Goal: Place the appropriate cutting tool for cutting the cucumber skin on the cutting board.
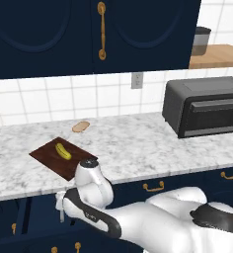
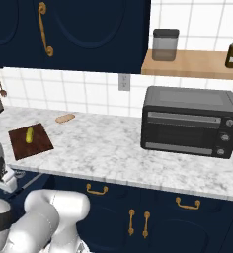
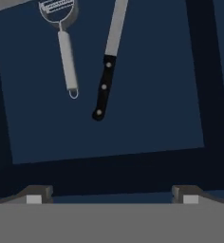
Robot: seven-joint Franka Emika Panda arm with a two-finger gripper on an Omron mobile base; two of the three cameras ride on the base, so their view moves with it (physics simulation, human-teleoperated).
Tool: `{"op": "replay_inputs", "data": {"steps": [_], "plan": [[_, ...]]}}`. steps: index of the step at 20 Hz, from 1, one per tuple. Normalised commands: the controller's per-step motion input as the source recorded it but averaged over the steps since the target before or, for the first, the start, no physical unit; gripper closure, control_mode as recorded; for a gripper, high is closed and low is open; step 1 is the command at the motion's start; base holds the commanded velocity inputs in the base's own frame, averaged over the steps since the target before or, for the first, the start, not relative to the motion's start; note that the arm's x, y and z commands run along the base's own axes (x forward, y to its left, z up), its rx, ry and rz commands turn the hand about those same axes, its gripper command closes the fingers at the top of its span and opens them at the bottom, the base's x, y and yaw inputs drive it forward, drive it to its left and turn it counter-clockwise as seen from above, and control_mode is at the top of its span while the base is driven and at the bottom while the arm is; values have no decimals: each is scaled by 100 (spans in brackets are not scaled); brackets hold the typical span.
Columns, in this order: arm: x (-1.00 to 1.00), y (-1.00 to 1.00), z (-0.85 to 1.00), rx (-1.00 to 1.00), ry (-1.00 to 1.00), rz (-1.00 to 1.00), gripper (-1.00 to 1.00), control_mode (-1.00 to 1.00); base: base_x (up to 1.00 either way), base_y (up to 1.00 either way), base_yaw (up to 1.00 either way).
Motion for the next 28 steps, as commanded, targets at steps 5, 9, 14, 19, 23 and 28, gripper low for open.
{"op": "replay_inputs", "data": {"steps": [5,9,14,19,23,28], "plan": [[6,0,-37,-13,1,9,-100,-100,0,0,0],[0,0,-35,-6,0,13,-100,-100,0,0,0],[0,0,-24,0,0,13,-100,-100,0,0,0],[-3,0,-21,0,4,11,-100,-100,0,0,0],[-11,0,-22,0,2,11,-100,-100,0,0,0],[-24,0,-12,1,4,8,-100,-100,0,0,0]]}}
